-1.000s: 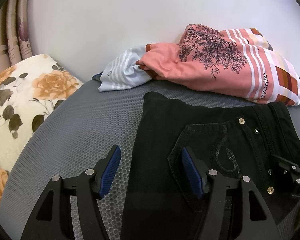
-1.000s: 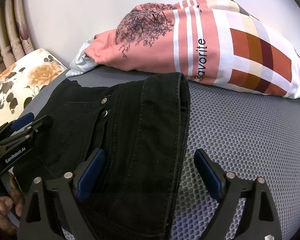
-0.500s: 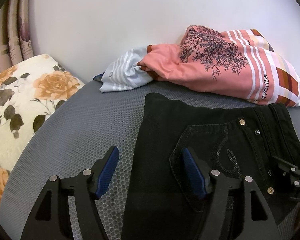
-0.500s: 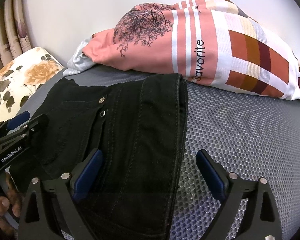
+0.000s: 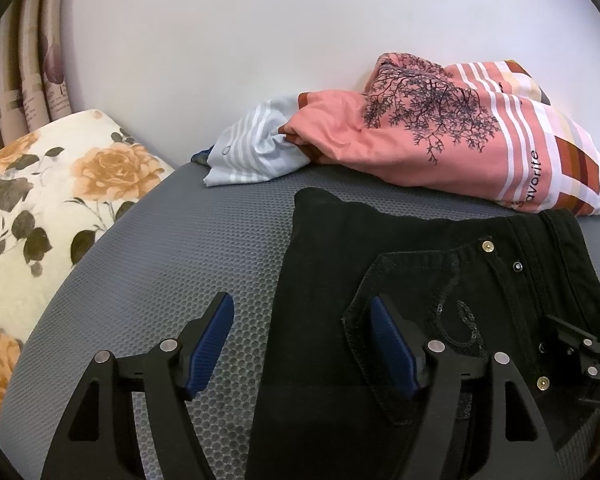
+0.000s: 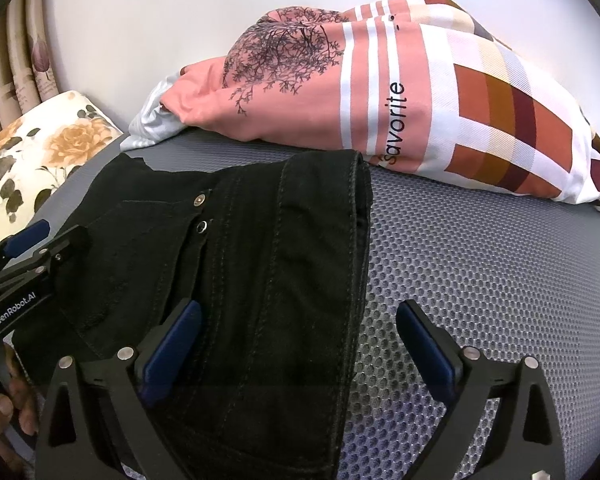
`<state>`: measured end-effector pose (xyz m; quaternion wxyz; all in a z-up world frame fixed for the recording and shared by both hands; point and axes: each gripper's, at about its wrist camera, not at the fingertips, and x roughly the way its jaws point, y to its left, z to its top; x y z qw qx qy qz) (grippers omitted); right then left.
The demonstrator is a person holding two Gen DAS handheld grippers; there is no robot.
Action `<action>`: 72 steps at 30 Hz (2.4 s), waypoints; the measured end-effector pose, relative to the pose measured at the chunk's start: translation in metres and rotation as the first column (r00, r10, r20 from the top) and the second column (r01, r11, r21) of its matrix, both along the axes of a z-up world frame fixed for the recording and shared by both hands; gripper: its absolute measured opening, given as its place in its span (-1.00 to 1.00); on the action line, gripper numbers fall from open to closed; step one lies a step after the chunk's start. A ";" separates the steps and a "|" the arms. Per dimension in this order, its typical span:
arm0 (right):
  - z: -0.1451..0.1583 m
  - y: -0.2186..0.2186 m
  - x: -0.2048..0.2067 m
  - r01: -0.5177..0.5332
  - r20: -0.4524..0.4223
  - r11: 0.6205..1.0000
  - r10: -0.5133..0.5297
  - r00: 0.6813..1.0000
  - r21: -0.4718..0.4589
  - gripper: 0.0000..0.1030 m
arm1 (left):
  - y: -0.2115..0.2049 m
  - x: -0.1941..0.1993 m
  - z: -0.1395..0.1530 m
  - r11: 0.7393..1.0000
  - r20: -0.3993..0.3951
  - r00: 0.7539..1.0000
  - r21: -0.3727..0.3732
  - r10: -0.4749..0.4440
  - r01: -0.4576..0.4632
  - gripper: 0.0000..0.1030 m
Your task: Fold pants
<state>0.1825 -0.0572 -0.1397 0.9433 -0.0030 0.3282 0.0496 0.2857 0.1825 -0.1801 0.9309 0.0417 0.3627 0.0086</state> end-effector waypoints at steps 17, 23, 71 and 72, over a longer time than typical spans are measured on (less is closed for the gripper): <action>-0.001 0.000 0.003 0.006 0.004 1.000 -0.006 1.000 -0.017 0.94 | 0.000 -0.001 0.000 1.000 0.002 1.000 -0.001 0.001 -0.001 0.45; 0.000 0.001 0.002 0.011 0.005 1.000 -0.011 1.000 -0.025 0.96 | -0.001 -0.001 0.000 1.000 0.003 1.000 -0.001 0.002 -0.002 0.45; 0.001 0.005 0.001 0.035 0.014 0.998 -0.035 0.999 -0.058 0.99 | 0.000 -0.002 0.001 1.000 0.010 1.000 0.003 0.007 -0.007 0.59; 0.001 0.005 0.001 0.036 0.014 0.998 -0.035 0.999 -0.059 0.99 | 0.001 -0.001 0.002 1.000 0.010 1.000 0.003 0.007 -0.007 0.59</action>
